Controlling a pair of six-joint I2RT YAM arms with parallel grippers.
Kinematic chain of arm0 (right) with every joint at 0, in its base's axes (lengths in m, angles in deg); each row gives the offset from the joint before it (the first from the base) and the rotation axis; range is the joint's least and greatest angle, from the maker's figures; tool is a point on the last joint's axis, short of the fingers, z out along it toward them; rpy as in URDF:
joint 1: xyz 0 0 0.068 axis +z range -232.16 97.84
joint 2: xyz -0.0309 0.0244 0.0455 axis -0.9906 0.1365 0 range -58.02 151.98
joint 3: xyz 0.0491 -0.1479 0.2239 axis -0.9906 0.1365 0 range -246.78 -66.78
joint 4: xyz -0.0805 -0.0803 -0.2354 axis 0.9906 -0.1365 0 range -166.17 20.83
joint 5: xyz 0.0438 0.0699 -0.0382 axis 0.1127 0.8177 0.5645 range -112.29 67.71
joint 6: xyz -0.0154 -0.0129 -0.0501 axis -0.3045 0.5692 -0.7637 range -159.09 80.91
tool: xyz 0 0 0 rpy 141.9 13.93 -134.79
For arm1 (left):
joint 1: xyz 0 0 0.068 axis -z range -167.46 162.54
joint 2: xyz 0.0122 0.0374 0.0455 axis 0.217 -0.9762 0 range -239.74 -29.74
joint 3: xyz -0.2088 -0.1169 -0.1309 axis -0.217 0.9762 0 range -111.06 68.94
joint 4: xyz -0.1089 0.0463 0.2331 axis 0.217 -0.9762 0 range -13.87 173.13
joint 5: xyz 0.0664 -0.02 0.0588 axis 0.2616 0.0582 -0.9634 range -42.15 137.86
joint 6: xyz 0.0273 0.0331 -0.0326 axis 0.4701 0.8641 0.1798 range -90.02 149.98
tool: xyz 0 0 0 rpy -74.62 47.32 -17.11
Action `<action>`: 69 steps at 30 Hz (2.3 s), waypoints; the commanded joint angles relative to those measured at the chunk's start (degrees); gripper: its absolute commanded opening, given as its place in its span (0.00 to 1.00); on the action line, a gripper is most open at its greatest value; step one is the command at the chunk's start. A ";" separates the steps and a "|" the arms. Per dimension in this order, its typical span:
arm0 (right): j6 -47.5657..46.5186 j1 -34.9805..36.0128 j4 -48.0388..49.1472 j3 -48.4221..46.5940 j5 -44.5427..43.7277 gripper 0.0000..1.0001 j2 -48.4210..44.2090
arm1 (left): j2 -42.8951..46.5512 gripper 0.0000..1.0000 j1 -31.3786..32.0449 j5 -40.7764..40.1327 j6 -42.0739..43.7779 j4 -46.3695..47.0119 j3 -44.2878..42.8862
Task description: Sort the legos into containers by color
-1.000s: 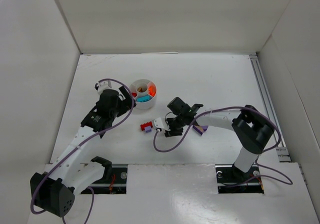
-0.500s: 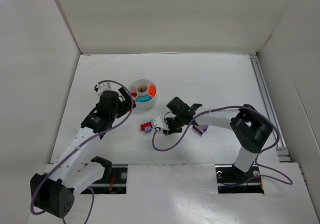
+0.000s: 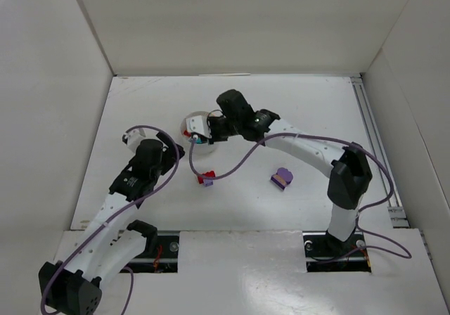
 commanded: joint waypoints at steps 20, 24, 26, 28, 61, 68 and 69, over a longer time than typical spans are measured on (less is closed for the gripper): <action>2.76 1.13 -7.90 -37.27 -6.12 0.20 26.40 | 4.22 1.00 0.15 -2.36 -4.54 -3.96 0.17; 2.76 1.13 -7.90 -38.50 -6.65 0.25 27.54 | 3.69 1.00 0.15 -1.13 -4.54 -2.92 1.23; 2.76 1.13 -7.90 -39.37 -7.44 0.27 28.07 | 3.68 1.00 0.15 -0.60 -3.84 -2.21 1.75; 2.76 1.13 -7.90 -40.17 -7.45 0.27 29.38 | 3.68 1.00 0.15 -0.07 -3.31 -1.51 2.28; 10.84 -2.39 11.43 11.23 -13.95 0.68 -17.18 | -1.14 0.90 1.20 19.97 5.12 32.49 20.20; 10.85 -3.00 11.44 18.09 -14.30 0.68 -24.39 | -6.50 0.90 1.73 20.50 8.46 42.96 22.06; 10.85 -3.00 11.44 18.88 -14.30 0.68 -25.62 | -8.25 0.90 2.34 19.97 8.46 42.97 22.06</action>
